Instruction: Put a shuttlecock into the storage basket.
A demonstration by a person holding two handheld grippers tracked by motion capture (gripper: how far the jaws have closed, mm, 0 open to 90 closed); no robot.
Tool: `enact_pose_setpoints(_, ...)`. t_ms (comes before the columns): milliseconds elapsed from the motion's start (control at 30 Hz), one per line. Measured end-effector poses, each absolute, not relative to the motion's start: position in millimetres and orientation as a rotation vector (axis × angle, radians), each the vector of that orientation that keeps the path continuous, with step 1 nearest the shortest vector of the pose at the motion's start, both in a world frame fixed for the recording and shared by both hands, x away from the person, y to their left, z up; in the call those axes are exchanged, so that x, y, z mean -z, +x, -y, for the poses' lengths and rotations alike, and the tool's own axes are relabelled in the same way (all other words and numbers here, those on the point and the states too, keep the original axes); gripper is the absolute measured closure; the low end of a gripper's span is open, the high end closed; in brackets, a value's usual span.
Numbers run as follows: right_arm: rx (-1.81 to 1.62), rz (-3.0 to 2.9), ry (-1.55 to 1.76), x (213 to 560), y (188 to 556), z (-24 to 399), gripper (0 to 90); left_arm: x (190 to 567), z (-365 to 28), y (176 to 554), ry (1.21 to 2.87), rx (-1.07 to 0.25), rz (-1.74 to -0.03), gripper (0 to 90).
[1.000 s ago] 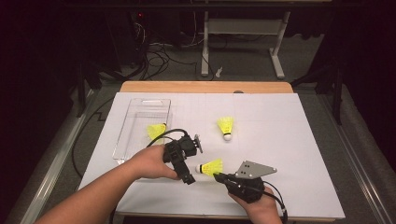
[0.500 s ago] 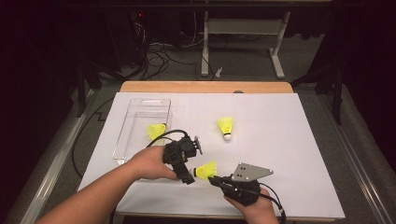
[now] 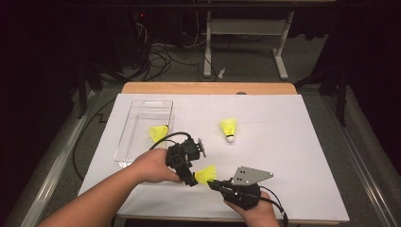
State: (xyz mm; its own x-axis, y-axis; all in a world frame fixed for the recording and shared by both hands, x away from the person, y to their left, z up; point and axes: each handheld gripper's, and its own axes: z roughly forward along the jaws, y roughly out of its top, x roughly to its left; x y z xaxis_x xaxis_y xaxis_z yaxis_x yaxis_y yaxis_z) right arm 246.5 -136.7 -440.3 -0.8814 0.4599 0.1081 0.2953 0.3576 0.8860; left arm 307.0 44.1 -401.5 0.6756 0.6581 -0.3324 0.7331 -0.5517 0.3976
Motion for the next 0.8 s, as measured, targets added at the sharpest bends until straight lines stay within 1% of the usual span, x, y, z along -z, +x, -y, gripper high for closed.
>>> enact_pose_setpoints(400, -1.553, -2.454, 0.684, 440.3, 246.7, 135.0, 90.0, 403.1, -42.1, 305.4, 2.369, 0.198, -1.070, 47.0)
enact_pose_setpoints(800, -1.549, -2.449, 0.687, 440.0, 246.5, 133.6, 90.0, 401.2, -43.5, 303.7, 2.386, 0.202, -1.042, 56.0)
